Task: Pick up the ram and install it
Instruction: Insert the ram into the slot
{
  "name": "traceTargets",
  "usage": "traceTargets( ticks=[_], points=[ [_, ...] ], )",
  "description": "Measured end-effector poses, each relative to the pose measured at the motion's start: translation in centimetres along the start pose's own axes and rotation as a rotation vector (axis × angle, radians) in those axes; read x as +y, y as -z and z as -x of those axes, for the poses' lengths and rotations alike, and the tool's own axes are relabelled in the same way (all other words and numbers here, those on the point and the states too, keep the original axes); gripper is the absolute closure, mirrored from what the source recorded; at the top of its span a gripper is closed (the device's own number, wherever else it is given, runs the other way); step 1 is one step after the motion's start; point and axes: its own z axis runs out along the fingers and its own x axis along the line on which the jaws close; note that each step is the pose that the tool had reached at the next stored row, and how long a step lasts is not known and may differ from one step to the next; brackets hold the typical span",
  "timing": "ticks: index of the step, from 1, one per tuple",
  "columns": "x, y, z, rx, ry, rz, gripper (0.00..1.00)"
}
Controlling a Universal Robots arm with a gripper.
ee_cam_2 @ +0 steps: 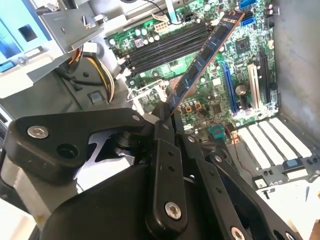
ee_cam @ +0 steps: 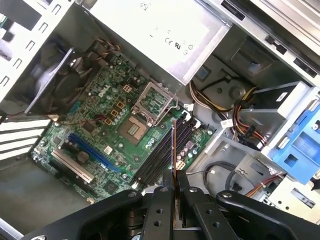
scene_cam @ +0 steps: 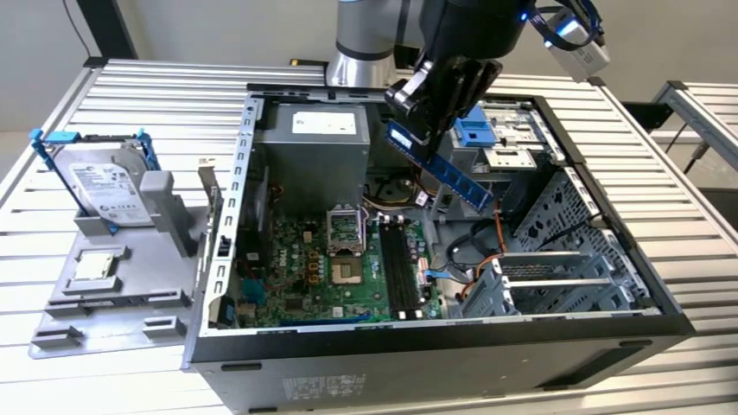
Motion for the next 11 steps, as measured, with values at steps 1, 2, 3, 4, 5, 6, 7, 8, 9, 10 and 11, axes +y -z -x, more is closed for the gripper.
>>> traceTargets(
  ticks=[1, 2, 3, 4, 5, 6, 7, 8, 9, 10, 11],
  points=[
    [0.0, 0.0, 0.0, -0.0003, -0.006, 0.0002, 1.0],
    [0.0, 0.0, 0.0, -0.0005, -0.012, 0.0003, 1.0],
    [0.0, 0.0, 0.0, -0.0008, -0.019, 0.0004, 1.0],
    [-0.01, 0.0, 0.01, -0.0011, -0.025, 0.0005, 1.0],
    [-0.01, 0.0, 0.01, -0.0014, -0.032, 0.0007, 1.0],
    [-0.01, 0.0, 0.0, -0.0016, -0.039, 0.0008, 1.0],
    [-0.01, 0.0, 0.0, -0.0019, -0.046, 0.001, 1.0],
    [-0.01, 0.0, 0.0, -0.0023, -0.053, 0.0012, 1.0],
    [-0.02, 0.0, 0.0, -0.0026, -0.06, 0.0013, 1.0],
    [-0.02, 0.0, 0.0, -0.0029, -0.068, 0.0015, 1.0],
    [-0.02, 0.0, 0.0, -0.0032, -0.075, 0.0016, 1.0]
  ],
)
